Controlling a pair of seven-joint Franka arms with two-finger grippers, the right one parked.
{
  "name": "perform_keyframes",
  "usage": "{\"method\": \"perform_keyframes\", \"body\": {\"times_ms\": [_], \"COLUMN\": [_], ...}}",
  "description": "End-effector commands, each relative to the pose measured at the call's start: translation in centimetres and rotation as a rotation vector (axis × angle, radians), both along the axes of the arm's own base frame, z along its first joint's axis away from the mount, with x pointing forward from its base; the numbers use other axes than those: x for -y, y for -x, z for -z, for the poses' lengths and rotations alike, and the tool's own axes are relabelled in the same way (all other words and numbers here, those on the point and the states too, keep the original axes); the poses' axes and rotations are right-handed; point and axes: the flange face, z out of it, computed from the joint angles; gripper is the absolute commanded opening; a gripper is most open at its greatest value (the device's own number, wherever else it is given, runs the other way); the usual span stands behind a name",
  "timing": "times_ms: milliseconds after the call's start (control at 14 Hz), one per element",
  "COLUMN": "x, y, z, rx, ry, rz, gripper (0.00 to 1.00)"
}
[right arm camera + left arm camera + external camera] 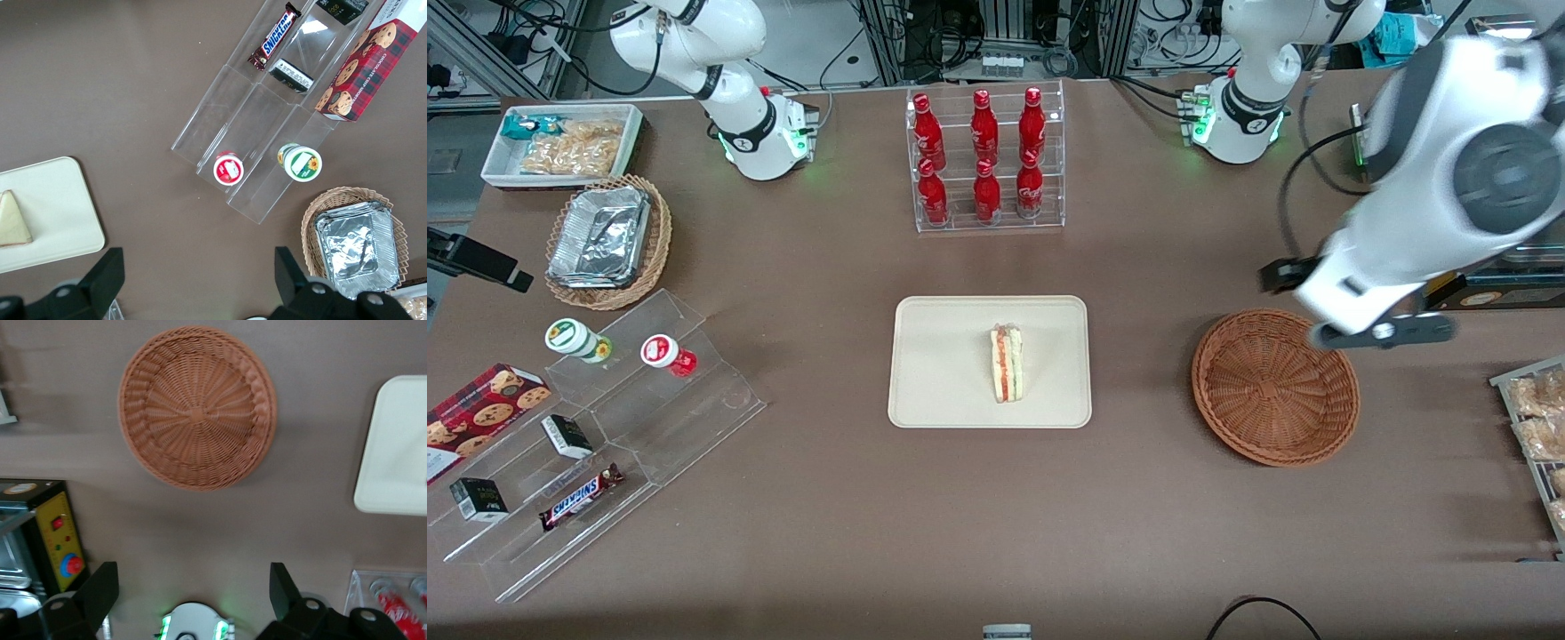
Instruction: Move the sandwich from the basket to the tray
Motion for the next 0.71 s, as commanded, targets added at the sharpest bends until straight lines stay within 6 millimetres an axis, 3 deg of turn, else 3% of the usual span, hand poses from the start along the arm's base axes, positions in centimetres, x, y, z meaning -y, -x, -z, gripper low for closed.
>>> {"method": "perform_keyframes", "body": {"times_ms": [0, 214, 643], "x": [0.0, 0.6, 0.0], "y": [4.4, 7.0, 7.4], "z": [-2.8, -5.1, -6.6], "rx": [0.016, 0.045, 0.046], "ry": [-0.01, 0.009, 0.079], "rz": [0.049, 0.043, 0.022], "gripper": [1.0, 1.0, 1.0]}}
